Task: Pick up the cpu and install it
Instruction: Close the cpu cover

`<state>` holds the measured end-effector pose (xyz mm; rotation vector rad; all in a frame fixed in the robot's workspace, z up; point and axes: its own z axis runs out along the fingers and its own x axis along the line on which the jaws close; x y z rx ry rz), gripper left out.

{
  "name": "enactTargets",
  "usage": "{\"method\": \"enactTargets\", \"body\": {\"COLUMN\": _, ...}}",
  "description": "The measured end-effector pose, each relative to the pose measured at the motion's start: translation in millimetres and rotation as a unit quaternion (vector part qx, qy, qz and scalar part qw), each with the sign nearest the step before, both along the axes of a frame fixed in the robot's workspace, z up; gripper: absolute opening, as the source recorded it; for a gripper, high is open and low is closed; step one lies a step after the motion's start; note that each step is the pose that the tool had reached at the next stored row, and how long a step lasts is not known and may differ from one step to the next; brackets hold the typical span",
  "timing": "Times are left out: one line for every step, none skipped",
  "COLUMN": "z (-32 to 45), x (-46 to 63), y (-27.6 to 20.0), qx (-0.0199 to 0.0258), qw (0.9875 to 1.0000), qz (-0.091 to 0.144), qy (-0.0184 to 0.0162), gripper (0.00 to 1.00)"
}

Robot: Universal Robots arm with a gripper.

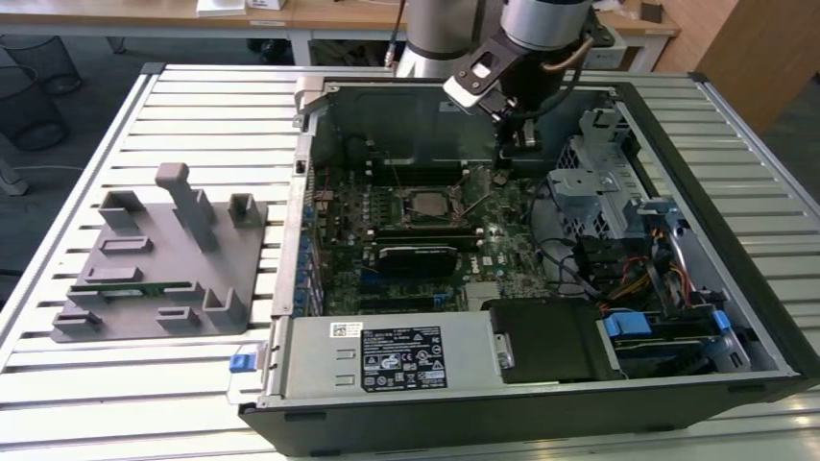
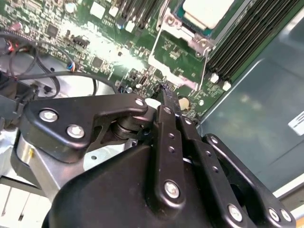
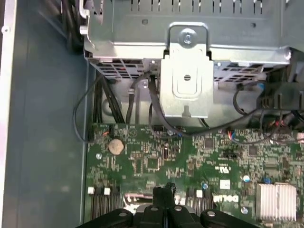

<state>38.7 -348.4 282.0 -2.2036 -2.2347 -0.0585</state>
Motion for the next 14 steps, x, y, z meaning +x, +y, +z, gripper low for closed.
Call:
{"method": "enactTargets", "body": {"z": -1.5, "x": 1.4, "y": 1.1, "qx": 0.0001, "qw": 1.0000, "qz": 0.000, "qy": 0.0009, "gripper": 0.11}}
{"method": "enactTargets", "body": {"z": -3.0, "x": 2.8, "y": 2.0, "qx": 0.0002, "qw": 1.0000, "qz": 0.000, "qy": 0.0019, "gripper": 0.11}}
{"method": "enactTargets", "body": {"z": -4.6, "x": 4.5, "y": 2.8, "qx": 0.0002, "qw": 1.0000, "qz": 0.000, "qy": 0.0029, "gripper": 0.11}}
{"method": "enactTargets", "body": {"z": -6.1, "x": 6.3, "y": 3.6, "qx": 0.0001, "qw": 1.0000, "qz": 0.000, "qy": 0.0038, "gripper": 0.11}}
{"method": "enactTargets", "body": {"z": -7.7, "x": 7.9, "y": 4.4, "qx": 0.0001, "qw": 1.0000, "qz": 0.000, "qy": 0.0048, "gripper": 0.11}}
{"method": "enactTargets", "body": {"z": -9.5, "x": 9.2, "y": 5.0, "qx": 0.0000, "qw": 1.0000, "qz": 0.000, "qy": 0.0058, "gripper": 0.11}}
{"method": "enactTargets", "body": {"z": -11.2, "x": 10.1, "y": 5.6, "qx": 0.0001, "qw": 1.0000, "qz": 0.000, "qy": 0.0065, "gripper": 0.11}}
{"method": "enactTargets", "body": {"z": -12.7, "x": 10.8, "y": 6.0, "qx": 0.0001, "qw": 1.0000, "qz": 0.000, "qy": 0.0073, "gripper": 0.11}}
{"method": "enactTargets", "body": {"z": -14.0, "x": 11.2, "y": 6.2, "qx": 0.0001, "qw": 1.0000, "qz": 0.000, "qy": 0.0078, "gripper": 0.11}}
{"method": "enactTargets", "body": {"z": -15.1, "x": 11.6, "y": 6.2, "qx": 0.0001, "qw": 1.0000, "qz": 0.000, "qy": 0.0084, "gripper": 0.11}}
{"method": "enactTargets", "body": {"z": -16.3, "x": 11.9, "y": 6.3, "qx": 0.0001, "qw": 1.0000, "qz": 0.000, "qy": 0.0091, "gripper": 0.11}}
{"method": "enactTargets", "body": {"z": -17.7, "x": 12.2, "y": 6.3, "qx": 0.0001, "qw": 1.0000, "qz": 0.000, "qy": 0.0098, "gripper": 0.11}}
{"method": "enactTargets", "body": {"z": -19.6, "x": 12.2, "y": 6.3, "qx": 0.0001, "qw": 0.9999, "qz": 0.000, "qy": 0.0103, "gripper": 0.11}}
{"method": "enactTargets", "body": {"z": -21.4, "x": 12.2, "y": 6.3, "qx": 0.0001, "qw": 0.9999, "qz": 0.000, "qy": 0.0107, "gripper": 0.11}}
